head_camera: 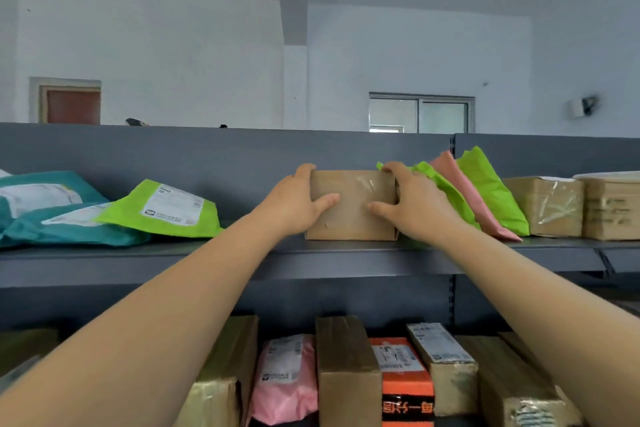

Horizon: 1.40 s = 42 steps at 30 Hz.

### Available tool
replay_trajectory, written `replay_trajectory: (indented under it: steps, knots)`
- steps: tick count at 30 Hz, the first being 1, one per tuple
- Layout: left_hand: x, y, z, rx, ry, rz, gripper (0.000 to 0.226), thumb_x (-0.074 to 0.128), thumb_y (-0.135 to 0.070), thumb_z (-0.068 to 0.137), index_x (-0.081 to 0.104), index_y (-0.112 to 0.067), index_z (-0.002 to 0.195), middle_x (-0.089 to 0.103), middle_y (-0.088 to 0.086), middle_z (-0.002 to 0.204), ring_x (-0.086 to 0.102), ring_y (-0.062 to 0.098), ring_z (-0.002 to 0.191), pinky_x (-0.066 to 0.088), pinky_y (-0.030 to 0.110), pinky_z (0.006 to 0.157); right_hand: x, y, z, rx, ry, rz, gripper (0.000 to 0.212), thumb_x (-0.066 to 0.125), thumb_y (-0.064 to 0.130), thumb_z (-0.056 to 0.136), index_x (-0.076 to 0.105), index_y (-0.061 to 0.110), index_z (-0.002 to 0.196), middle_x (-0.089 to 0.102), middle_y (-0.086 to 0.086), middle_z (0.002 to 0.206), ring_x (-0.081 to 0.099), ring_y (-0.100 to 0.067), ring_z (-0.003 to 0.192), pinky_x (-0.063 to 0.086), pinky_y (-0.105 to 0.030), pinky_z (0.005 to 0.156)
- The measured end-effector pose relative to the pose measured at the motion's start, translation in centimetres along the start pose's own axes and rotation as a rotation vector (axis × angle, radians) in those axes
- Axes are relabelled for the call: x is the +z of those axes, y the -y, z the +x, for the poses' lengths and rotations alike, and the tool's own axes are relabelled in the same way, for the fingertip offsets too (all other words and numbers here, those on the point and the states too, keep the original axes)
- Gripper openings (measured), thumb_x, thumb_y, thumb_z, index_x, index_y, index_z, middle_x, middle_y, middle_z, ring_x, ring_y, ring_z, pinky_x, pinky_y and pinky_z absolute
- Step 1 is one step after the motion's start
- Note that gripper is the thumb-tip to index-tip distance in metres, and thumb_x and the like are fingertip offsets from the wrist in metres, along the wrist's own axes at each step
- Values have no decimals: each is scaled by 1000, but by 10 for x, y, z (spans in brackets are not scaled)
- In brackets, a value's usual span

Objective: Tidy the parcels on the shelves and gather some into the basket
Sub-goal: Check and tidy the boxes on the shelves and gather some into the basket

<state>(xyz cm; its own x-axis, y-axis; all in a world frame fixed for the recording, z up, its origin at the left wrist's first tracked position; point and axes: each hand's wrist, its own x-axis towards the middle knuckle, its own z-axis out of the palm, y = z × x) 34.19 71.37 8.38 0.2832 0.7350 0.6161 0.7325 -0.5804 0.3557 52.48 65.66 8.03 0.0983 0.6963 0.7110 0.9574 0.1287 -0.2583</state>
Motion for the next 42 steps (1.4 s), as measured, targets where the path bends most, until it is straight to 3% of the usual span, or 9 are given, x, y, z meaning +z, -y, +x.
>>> replay_trajectory:
  steps: [3, 11, 20, 23, 26, 30, 33, 39, 42]
  knots:
    - [-9, 11, -8, 43, -147, -45, 53, 55, -44, 91, 37, -14, 132, 53, 8, 124, 52, 23, 109, 38, 28, 83, 7, 17, -6, 0, -44, 35, 62, 66, 40, 83, 38, 21, 135, 54, -13, 119, 53, -30, 107, 41, -34, 84]
    - [-36, 40, -37, 139, -310, -86, 24, 57, -34, 91, 44, -20, 106, 55, 6, 114, 54, 23, 102, 42, 32, 83, 24, 51, -16, -29, -153, 274, 51, 73, 30, 79, 44, 18, 119, 53, -9, 117, 50, -27, 107, 41, -37, 87]
    - [-34, 53, -60, 79, -397, -108, 17, 46, -35, 97, 45, -20, 87, 46, 3, 102, 42, 3, 76, 25, 19, 65, 47, 69, -36, -69, -178, 451, 27, 66, 30, 86, 47, 18, 100, 46, -3, 109, 44, -14, 93, 40, -30, 84]
    - [-30, 57, -61, 22, -386, -184, 13, 52, -28, 95, 47, -20, 104, 46, 2, 113, 49, 5, 91, 31, 16, 77, 50, 70, -40, -79, -138, 400, 31, 62, 32, 89, 48, 17, 111, 40, 1, 112, 43, -14, 93, 34, -26, 80]
    - [-30, 56, -60, -23, -379, -241, 41, 57, -20, 92, 41, -17, 130, 46, 4, 127, 51, 17, 115, 40, 30, 100, 47, 69, -40, -64, -113, 410, 39, 61, 31, 89, 45, 17, 121, 40, -1, 120, 47, -16, 99, 37, -26, 82]
    - [-27, 58, -61, -78, -307, -163, 61, 61, -18, 89, 30, -17, 143, 44, 6, 133, 51, 21, 117, 40, 34, 103, 48, 66, -41, -35, -90, 442, 63, 64, 27, 87, 30, 21, 141, 42, -4, 127, 54, -23, 109, 43, -35, 92]
    - [-25, 62, -61, -87, -297, -87, 67, 61, -22, 90, 26, -15, 146, 43, 7, 134, 47, 21, 120, 38, 32, 103, 48, 65, -39, -40, -53, 378, 70, 65, 27, 85, 27, 23, 144, 43, -2, 116, 54, -22, 105, 42, -31, 88]
    - [-27, 60, -60, -35, -474, -197, 69, 62, -42, 86, 35, -20, 145, 47, 2, 138, 46, 21, 123, 38, 41, 106, 45, 66, -29, -88, -10, 449, 82, 74, 19, 77, 31, 17, 146, 39, -4, 134, 44, -17, 122, 34, -27, 106]
    - [-34, 58, -58, -28, -526, -187, 77, 68, -50, 78, 37, -23, 143, 51, -1, 135, 42, 22, 123, 37, 41, 106, 44, 74, -20, -117, -28, 511, 77, 73, 14, 76, 36, 20, 143, 45, -2, 138, 45, -18, 126, 38, -37, 108]
